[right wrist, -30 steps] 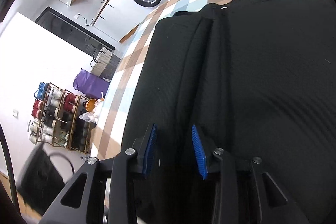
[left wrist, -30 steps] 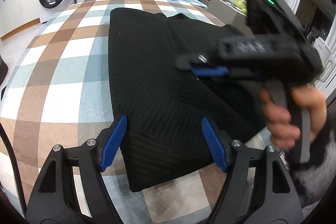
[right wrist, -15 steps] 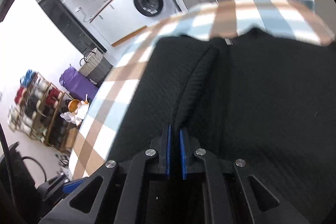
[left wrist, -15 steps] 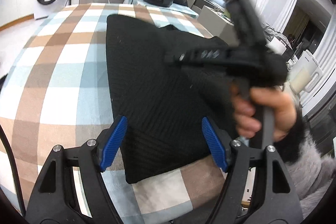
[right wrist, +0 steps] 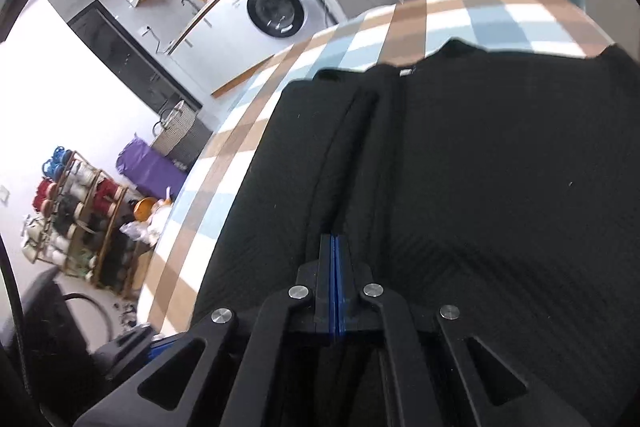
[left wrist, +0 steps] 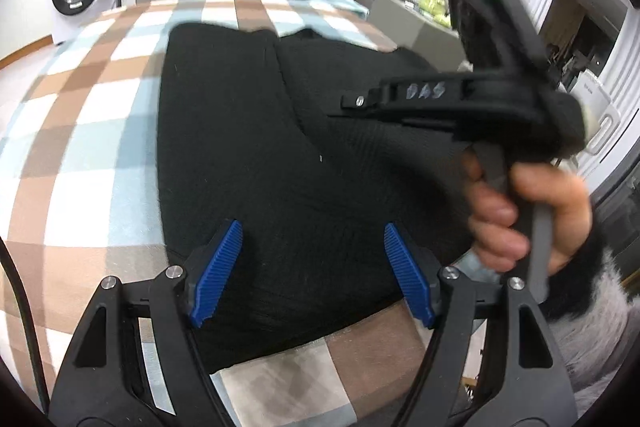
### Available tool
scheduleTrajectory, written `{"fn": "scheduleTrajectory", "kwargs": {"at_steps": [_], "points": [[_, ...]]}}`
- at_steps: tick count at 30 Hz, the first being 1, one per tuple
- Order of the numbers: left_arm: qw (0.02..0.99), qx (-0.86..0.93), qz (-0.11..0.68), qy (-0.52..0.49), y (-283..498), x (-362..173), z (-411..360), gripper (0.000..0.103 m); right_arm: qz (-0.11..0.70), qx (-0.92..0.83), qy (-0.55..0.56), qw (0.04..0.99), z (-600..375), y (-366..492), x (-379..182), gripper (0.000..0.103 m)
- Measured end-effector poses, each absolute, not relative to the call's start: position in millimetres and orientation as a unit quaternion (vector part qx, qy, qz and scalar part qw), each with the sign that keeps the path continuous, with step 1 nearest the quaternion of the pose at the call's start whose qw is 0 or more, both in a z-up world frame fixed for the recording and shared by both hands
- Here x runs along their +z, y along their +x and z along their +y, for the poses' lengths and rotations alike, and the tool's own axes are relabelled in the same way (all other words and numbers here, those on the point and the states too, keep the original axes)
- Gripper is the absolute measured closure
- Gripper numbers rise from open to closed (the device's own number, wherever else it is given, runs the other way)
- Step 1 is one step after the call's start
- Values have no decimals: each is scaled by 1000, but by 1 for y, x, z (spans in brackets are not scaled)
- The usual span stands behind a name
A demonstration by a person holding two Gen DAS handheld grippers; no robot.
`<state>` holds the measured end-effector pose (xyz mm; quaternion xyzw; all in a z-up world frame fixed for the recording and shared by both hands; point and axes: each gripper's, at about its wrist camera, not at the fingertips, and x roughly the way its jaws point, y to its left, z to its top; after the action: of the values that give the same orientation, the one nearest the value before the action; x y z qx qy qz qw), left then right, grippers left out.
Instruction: Fold small clothes
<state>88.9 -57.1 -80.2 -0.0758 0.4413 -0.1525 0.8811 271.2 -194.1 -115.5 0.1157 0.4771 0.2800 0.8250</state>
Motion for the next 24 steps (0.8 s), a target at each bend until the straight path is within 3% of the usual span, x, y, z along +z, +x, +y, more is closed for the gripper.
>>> {"fn": "scheduleTrajectory", "kwargs": {"at_steps": [1, 6, 7, 11, 14, 18, 23, 24], "points": [[880, -148, 447, -72, 89, -85, -58, 32, 477, 283, 117, 824, -194, 271, -115, 101], [880, -149, 448, -51, 88, -89, -66, 31, 493, 301, 138, 804, -190, 284, -121, 76], [879, -150, 449, -49, 88, -90, -67, 31, 496, 306, 139, 801, -186, 289, -123, 75], [877, -158, 451, -43, 88, -91, -68, 31, 516, 304, 141, 789, -164, 309, -138, 75], [877, -162, 450, -49, 88, -90, -66, 31, 502, 297, 130, 802, -151, 313, -136, 96], [876, -173, 445, -70, 84, -85, -59, 31, 449, 291, 78, 841, -142, 296, -108, 97], [869, -185, 454, -64, 82, -87, -61, 31, 505, 262, 72, 819, -144, 308, -137, 97], [869, -185, 454, -62, 81, -87, -62, 31, 502, 268, 86, 818, -148, 309, -137, 91]]}}
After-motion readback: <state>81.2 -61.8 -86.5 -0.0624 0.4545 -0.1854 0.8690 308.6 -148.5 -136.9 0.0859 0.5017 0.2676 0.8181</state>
